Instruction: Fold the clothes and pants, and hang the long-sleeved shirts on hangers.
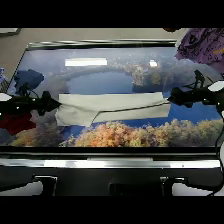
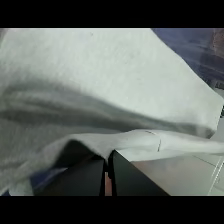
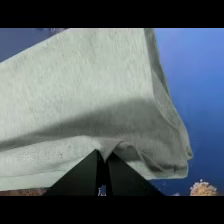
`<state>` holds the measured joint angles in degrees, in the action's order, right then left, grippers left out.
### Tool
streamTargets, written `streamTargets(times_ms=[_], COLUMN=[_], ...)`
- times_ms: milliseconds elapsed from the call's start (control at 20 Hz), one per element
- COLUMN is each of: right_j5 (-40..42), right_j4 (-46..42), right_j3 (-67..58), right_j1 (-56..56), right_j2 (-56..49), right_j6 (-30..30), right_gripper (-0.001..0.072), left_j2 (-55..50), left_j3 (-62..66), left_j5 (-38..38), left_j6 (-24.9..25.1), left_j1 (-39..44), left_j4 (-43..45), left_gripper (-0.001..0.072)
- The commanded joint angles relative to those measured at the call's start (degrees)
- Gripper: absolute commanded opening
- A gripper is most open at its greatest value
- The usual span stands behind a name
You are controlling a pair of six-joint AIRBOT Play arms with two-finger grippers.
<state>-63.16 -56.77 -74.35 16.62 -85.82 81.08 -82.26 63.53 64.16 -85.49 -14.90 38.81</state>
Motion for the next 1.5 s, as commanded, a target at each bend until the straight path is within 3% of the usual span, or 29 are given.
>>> streamTargets(times_ms=[0,300,550,600,650,700,800,850,900,950,1050,1100,1200,1300,1450], right_j5=[2.2,6.5,10.2,10.8,11.3,11.5,9.4,7.1,3.9,0.8,-4.7,-6.2,-8.5,-12.7,-16.5], right_j4=[0.2,4.2,3.5,2.1,0.3,-0.7,-3.0,-4.1,-5.4,-6.9,-8.3,-8.2,-5.5,2.0,8.2], right_j3=[-4.0,-4.7,-4.7,-4.7,-4.7,-4.7,-6.0,-7.7,-10.2,-12.9,-18.1,-19.5,-19.5,-19.5,-19.5], right_j1=[-0.2,-0.2,-3.7,-4.3,-4.5,-4.5,-3.5,-3.0,-2.2,-1.2,2.2,4.2,7.4,8.9,8.0], right_j2=[-4.5,-9.4,-13.8,-14.4,-14.7,-14.8,-14.8,-14.8,-14.8,-14.8,-14.8,-14.8,-15.7,-18.9,-24.2], right_j6=[0.2,-1.4,-3.2,-2.1,0.0,1.4,5.0,7.1,9.6,12.5,16.4,16.3,12.7,5.7,-0.9], right_gripper=[0.0030,0.0030,0.0032,0.0032,0.0032,0.0036,0.0193,0.0193,0.0197,0.0227,0.0435,0.0481,0.0608,0.0675,0.0688], left_j2=[-9.1,-20.5,-26.3,-26.9,-27.2,-27.2,-27.0,-26.8,-26.2,-25.4,-23.0,-21.7,-18.8,-16.7,-15.6], left_j3=[10.5,22.7,24.1,24.1,24.1,24.1,25.0,25.9,27.1,28.4,30.9,32.0,32.7,32.8,32.8], left_j5=[-0.3,-0.2,-0.4,-0.7,-1.4,-2.4,-2.6,-2.0,-1.1,-0.1,1.9,2.7,3.5,5.1,7.0], left_j6=[-0.7,-1.1,-1.1,-1.1,-1.1,-1.1,-2.4,-2.4,-2.4,-2.4,-2.6,-3.3,-4.8,-4.8,-4.9], left_j1=[1.4,3.0,3.8,3.9,3.9,3.9,3.5,3.1,2.5,1.7,0.0,-0.9,-1.9,-2.2,-1.7], left_j4=[0.0,0.0,0.0,0.0,0.0,0.0,0.0,0.0,0.2,0.9,3.8,5.7,9.6,12.9,14.3], left_gripper=[0.0015,0.0015,0.0029,0.0107,0.0250,0.0338,0.0342,0.0388,0.0507,0.0551,0.0551,0.0551,0.0552,0.0551,0.0551])
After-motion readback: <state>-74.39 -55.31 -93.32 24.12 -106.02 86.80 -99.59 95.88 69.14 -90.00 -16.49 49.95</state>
